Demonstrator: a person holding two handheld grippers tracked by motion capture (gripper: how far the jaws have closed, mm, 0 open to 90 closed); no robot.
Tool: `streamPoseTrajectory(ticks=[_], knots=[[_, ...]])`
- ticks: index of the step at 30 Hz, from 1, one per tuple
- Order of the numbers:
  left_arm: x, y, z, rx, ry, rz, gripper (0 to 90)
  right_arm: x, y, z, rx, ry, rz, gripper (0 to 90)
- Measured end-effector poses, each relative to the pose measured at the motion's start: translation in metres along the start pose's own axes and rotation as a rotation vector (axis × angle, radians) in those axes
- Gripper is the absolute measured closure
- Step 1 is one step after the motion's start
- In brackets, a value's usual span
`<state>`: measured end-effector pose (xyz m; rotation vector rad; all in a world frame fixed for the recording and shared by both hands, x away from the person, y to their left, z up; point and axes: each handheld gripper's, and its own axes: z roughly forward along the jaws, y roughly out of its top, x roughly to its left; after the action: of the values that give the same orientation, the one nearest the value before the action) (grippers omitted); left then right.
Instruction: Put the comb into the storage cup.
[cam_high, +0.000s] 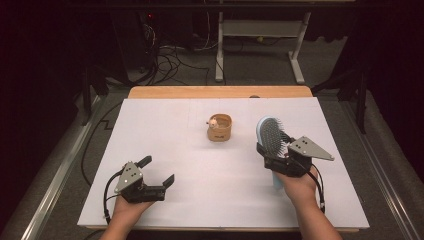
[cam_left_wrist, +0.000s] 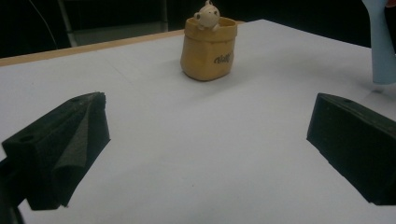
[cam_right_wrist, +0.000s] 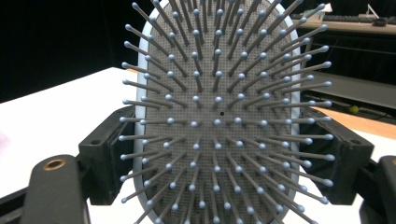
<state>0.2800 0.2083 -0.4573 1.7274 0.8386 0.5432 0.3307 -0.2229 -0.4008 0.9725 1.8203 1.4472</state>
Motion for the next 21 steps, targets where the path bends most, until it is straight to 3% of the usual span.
streamPoseTrajectory(ticks=[5,13,21], knots=[[-0.004,0.014,0.003,-0.017,-0.028,-0.015,0.3,0.005,0.008,0.004,-0.008,0.006,-0.025,20.3],[-0.012,0.028,0.011,-0.011,-0.045,0.018,0.3,0.018,0.013,0.014,-0.030,0.026,-0.046,20.3],[-0.020,0.036,0.016,-0.018,-0.071,0.018,0.8,0.037,0.010,0.028,-0.044,0.046,-0.079,20.3]])
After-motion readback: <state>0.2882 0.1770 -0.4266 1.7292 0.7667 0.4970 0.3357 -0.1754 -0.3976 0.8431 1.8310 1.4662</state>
